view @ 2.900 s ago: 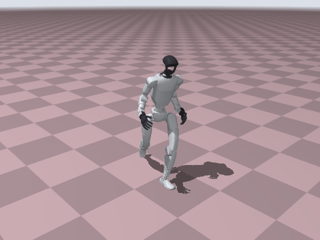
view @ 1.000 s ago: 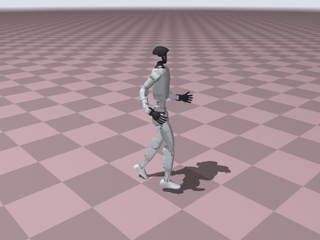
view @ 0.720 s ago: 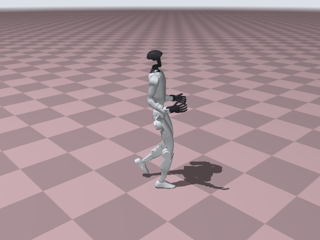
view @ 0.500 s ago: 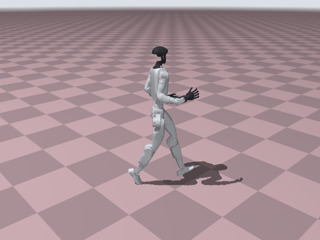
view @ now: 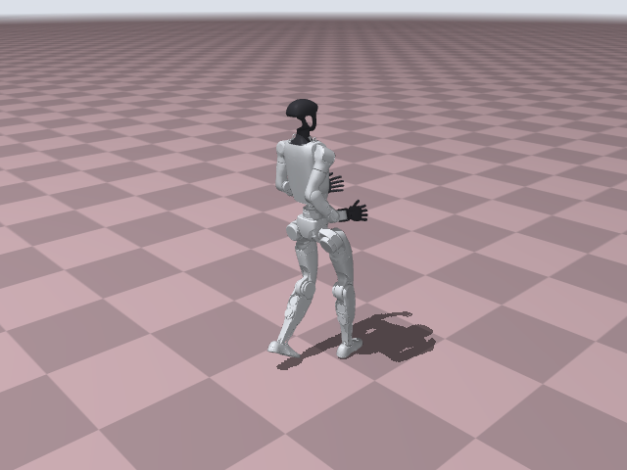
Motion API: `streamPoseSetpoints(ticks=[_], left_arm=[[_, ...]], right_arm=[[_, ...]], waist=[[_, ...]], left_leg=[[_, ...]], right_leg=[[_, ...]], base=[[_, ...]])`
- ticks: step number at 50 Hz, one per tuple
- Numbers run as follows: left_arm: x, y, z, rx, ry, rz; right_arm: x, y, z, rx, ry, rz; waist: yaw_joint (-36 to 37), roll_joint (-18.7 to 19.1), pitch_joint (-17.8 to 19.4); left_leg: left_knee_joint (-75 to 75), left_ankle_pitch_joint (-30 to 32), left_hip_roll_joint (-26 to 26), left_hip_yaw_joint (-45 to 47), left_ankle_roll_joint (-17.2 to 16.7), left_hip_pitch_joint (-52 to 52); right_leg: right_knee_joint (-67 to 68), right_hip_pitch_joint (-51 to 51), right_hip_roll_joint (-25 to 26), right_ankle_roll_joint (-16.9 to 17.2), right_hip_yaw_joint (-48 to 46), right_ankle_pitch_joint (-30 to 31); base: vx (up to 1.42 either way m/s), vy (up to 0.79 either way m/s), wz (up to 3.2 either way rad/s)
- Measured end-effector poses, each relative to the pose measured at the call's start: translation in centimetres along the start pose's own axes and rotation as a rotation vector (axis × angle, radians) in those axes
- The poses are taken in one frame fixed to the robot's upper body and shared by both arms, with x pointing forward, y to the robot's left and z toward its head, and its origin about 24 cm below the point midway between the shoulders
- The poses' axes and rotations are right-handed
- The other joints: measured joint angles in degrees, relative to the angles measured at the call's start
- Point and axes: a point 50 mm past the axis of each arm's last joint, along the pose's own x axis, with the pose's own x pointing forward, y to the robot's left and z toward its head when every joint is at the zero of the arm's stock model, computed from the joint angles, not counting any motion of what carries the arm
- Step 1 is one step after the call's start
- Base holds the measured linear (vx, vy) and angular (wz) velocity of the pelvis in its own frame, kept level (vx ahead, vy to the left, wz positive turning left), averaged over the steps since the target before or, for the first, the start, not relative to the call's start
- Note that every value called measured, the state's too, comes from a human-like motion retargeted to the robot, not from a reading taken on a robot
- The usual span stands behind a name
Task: Walk run
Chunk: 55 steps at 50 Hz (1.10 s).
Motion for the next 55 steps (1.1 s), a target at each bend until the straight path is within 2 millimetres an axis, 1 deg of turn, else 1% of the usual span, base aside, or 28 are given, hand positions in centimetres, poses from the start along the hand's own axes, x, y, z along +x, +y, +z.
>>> streamPoseSetpoints(ticks=[1,2,3,5,7,9,10,12,15,17,19,22,23,25,27,28,30,32,33,35,38,40,41,45,48,50,53,55], left_arm=[[0.3,0.5,-0.1,0.030,0.017,-0.037],[0.7,0.7,-0.3,0.048,0.029,-0.063],[1.2,0.3,-0.5,0.052,0.027,-0.066],[1.0,-1.1,-1.3,0.021,0.012,-0.017],[0.4,-2.3,-2.1,-0.050,0.019,0.021],[-0.4,-2.6,-2.7,-0.114,0.031,0.059],[-0.9,-2.5,-2.9,-0.134,0.040,0.078],[-1.8,-2.1,-3.1,-0.128,0.056,0.104],[-3.0,-1.2,-3.0,-0.071,0.083,0.133],[-3.7,-0.8,-3.1,-0.047,0.104,0.147],[-4.0,-0.5,-3.2,-0.036,0.115,0.162],[-4.2,-0.6,-3.6,-0.045,0.127,0.190],[-4.2,-0.8,-3.8,-0.055,0.130,0.197],[-4.3,-1.1,-4.0,-0.073,0.133,0.203],[-4.4,-1.3,-4.3,-0.091,0.135,0.207],[-4.3,-1.3,-4.3,-0.101,0.132,0.208],[-3.4,-1.4,-4.1,-0.108,0.115,0.190],[-2.2,-1.8,-3.9,-0.099,0.100,0.157],[-1.7,-1.8,-3.7,-0.089,0.093,0.141],[-0.6,-1.7,-3.3,-0.079,0.080,0.111],[1.0,-1.8,-2.9,-0.069,0.062,0.062],[2.1,-2.3,-2.6,-0.057,0.049,0.022],[2.4,-2.5,-2.5,-0.049,0.044,0.005],[3.5,-2.9,-1.8,-0.016,0.017,-0.043],[4.1,-3.0,-1.4,-0.001,0.001,-0.059],[4.5,-2.9,-1.1,0.014,-0.008,-0.061],[4.7,-2.4,-0.7,0.041,-0.019,-0.059],[4.6,-2.1,-0.5,0.054,-0.025,-0.055]], right_arm=[[0.8,1.0,0.1,0.059,0.002,0.024],[1.6,1.9,0.2,0.122,0.008,0.052],[2.5,2.3,0.2,0.195,0.020,0.084],[4.3,2.5,0.8,0.280,-0.004,0.150],[5.7,1.2,2.0,0.277,-0.084,0.119],[6.7,-0.1,3.1,0.224,-0.159,0.084],[7.0,-0.5,3.7,0.194,-0.191,0.077],[7.3,-1.0,4.3,0.139,-0.223,0.063],[7.4,-1.3,4.6,0.102,-0.240,0.055],[7.3,-1.3,4.6,0.119,-0.237,0.038],[7.2,-1.3,4.6,0.158,-0.239,0.010],[7.0,-1.0,4.3,0.216,-0.231,-0.020],[7.0,-1.0,4.1,0.225,-0.219,-0.022],[6.7,-1.0,3.7,0.229,-0.199,-0.021],[6.3,-0.8,3.5,0.219,-0.185,-0.021],[6.3,-0.7,3.4,0.211,-0.182,-0.024],[6.4,-0.6,3.5,0.195,-0.182,-0.042],[6.6,-0.6,3.5,0.195,-0.179,-0.057],[6.7,-0.6,3.6,0.202,-0.180,-0.062],[6.7,-0.7,3.4,0.217,-0.174,-0.065],[6.2,-1.0,2.5,0.240,-0.124,-0.083],[5.8,-1.4,2.0,0.260,-0.102,-0.111],[5.5,-1.7,1.9,0.268,-0.098,-0.125],[4.7,-2.2,1.4,0.275,-0.078,-0.162],[4.6,-2.2,1.2,0.276,-0.064,-0.172],[4.6,-2.2,1.2,0.284,-0.063,-0.186],[4.7,-2.3,1.4,0.293,-0.074,-0.209],[5.0,-2.5,1.6,0.288,-0.082,-0.216]], waist=[[1.2,-1.6,-0.8],[2.2,-2.9,-1.5],[2.5,-3.7,-1.8],[7.1,-6.4,-1.5],[7.1,-6.9,1.0],[8.6,-6.9,2.7],[9.5,-6.9,3.2],[9.3,-5.6,3.5],[8.3,-3.7,3.7],[9.6,-3.6,3.0],[10.6,-3.8,2.5],[11.5,-3.8,1.2],[11.5,-4.1,0.5],[11.3,-4.8,-1.3],[11.2,-5.1,-2.4],[11.4,-4.8,-2.4],[10.2,-2.1,-2.4],[8.6,1.4,-2.1],[7.9,2.9,-2.1],[7.4,5.2,-2.0],[7.5,6.5,-1.5],[6.4,7.1,-1.0],[5.5,7.1,-0.7],[3.5,6.3,1.0],[2.6,4.3,3.4],[2.5,3.5,4.9],[1.7,3.8,6.7],[0.6,4.2,7.4]], left_leg=[[6.7,-1.2,2.6,-1.0,-0.3,-4.6],[11.8,-1.7,4.4,-1.8,0.0,-8.9],[13.5,-0.4,4.7,-1.9,1.7,-12.4],[12.4,1.8,5.7,5.9,6.6,-17.4],[8.6,2.6,4.6,7.0,7.6,-22.0],[1.9,3.6,5.1,10.4,7.8,-25.1],[-2.1,4.5,6.0,13.1,8.8,-26.0],[-10.1,4.5,8.0,18.1,11.5,-26.7],[-18.9,3.7,8.1,20.3,13.9,-28.9],[-22.5,3.8,8.1,22.0,16.2,-31.0],[-25.9,4.2,8.5,26.3,18.0,-31.6],[-30.5,6.0,8.8,33.9,18.9,-30.0],[-31.4,8.1,8.8,36.9,21.0,-29.0],[-33.4,7.6,7.2,40.1,24.9,-26.5],[-34.3,3.8,5.0,35.0,25.4,-24.2],[-34.1,3.2,4.6,31.3,25.4,-24.1],[-32.5,2.5,6.3,26.1,24.8,-24.4],[-31.6,0.5,6.9,22.6,25.3,-22.3],[-31.3,-0.1,8.1,21.4,24.9,-21.3],[-30.6,-1.4,9.2,18.5,24.3,-19.7],[-31.6,-2.4,8.4,14.2,23.5,-16.2],[-33.4,-2.6,6.1,11.3,24.1,-13.2],[-34.1,-2.8,5.3,9.6,24.1,-11.9],[-35.4,-4.2,2.8,4.5,23.6,-7.3],[-35.4,-5.9,0.3,1.7,23.1,-3.5],[-35.4,-7.1,-0.4,0.2,22.7,-1.0],[-35.3,-8.6,0.6,-1.4,21.2,2.5],[-35.1,-8.8,0.7,-2.1,20.5,4.3]], right_leg=[[0.6,0.6,-2.2,3.3,2.0,-1.7],[0.7,1.0,-4.1,5.3,1.8,-2.7],[-0.4,1.2,-5.5,4.5,-2.6,-2.1],[-3.8,3.5,-7.1,2.2,-3.7,-0.9],[-7.3,5.6,-7.4,2.5,-5.1,2.5],[-10.2,7.6,-9.1,4.9,-9.4,4.7],[-11.2,8.5,-9.6,5.9,-11.2,5.3],[-12.8,10.5,-9.0,5.9,-15.8,5.3],[-13.5,13.2,-7.1,3.4,-18.3,2.6],[-13.7,14.7,-6.5,1.1,-19.4,0.2],[-13.8,16.2,-6.3,0.1,-21.2,-1.6],[-13.7,18.9,-5.2,0.7,-21.4,-2.2],[-13.6,19.9,-5.4,1.5,-23.4,-1.7],[-12.8,21.5,-6.3,3.8,-27.9,0.9],[-9.5,22.6,-6.6,6.3,-28.6,8.1],[-6.8,22.5,-6.7,7.7,-27.3,13.2],[0.6,19.0,-3.1,9.5,-20.7,22.5],[10.7,14.8,1.3,9.4,-17.0,26.2],[14.4,12.8,3.9,9.4,-15.6,25.9],[20.1,9.2,6.9,9.4,-13.3,19.1],[21.2,5.6,8.8,9.5,-7.9,10.2],[20.6,2.3,6.9,9.4,-5.3,4.6],[19.1,0.7,5.3,8.4,-5.2,2.7],[8.2,-4.1,0.0,4.9,-3.4,-1.7],[-1.2,-7.0,-3.7,6.3,-2.4,-2.8],[-6.1,-9.6,-5.5,6.2,-3.6,-4.5],[-11.1,-13.0,-6.6,9.3,-7.5,-7.3],[-11.8,-14.8,-7.3,9.0,-9.9,-8.1]], base=[[0.85,-0.70,1.09],[0.53,-0.55,2.11],[0.40,-0.30,1.56],[0.37,-0.13,0.48],[0.38,-0.14,1.07],[0.20,-0.08,0.63],[0.33,-0.08,0.54],[0.54,-0.10,1.07],[0.58,-0.08,1.23],[0.67,-0.02,0.56],[0.67,-0.01,0.38],[0.76,0.10,0.58],[0.82,0.14,0.82],[0.87,0.13,0.81],[1.00,0.11,0.46],[0.99,0.27,0.51],[0.69,0.28,1.15],[0.79,0.22,1.78],[0.74,0.06,1.69],[0.65,0.02,1.45],[0.71,0.11,1.56],[0.66,0.24,2.16],[0.74,0.12,2.26],[0.72,-0.06,1.82],[0.69,-0.18,1.43],[0.65,-0.22,1.04],[0.87,-0.35,0.81],[0.82,-0.28,0.65]])
